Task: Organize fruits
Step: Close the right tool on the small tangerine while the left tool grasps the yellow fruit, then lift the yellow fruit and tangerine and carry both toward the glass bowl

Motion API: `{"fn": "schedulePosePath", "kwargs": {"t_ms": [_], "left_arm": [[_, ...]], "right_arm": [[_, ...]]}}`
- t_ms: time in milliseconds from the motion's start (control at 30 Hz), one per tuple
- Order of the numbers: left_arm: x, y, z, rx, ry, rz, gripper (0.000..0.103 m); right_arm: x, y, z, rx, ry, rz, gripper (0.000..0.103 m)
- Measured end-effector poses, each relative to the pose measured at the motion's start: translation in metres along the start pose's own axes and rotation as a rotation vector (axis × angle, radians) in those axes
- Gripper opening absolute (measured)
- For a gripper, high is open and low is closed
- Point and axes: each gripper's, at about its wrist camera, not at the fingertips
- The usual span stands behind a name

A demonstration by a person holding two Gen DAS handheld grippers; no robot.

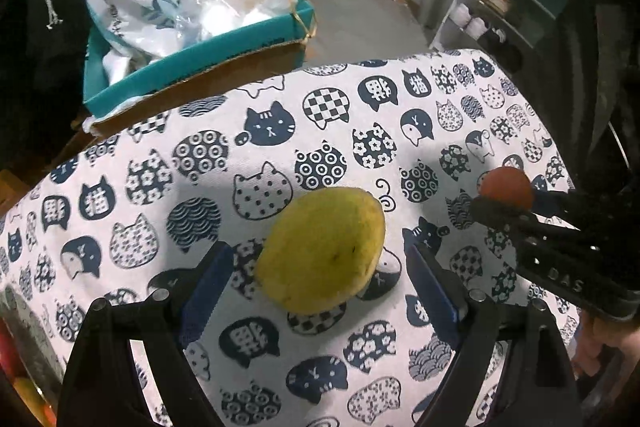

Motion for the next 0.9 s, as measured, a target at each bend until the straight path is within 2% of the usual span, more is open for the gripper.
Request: {"fn": "schedulePosePath", "kwargs": {"t_ms": [200,467,900], "left_arm": [[-0.006,-0.013,-0.004,0.026,0.017,0.013,0.088],[-0.005,-0.023,-0.007,-0.021,0.001,0.035,0.073],[0.006,-0.014,-0.007,-0.023,0.008,0.032,0.071]], "right_arm": [[0.000,-0.006,-0.002,-0.006,-0.016,0.014,0.045],[0.000,-0.007,-0.001,-0.026,-0.029,0.015,0.045],[0.007,0.003,0.008,-0.031,-0.004,0.003,0.045]]}}
Point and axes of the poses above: each gripper's, at about its wrist camera, not at the fingertips, and y roughly against the way its jaws point, z to its left, x to its underside, and after that the axes turned 4 degrees about -x, right-handed
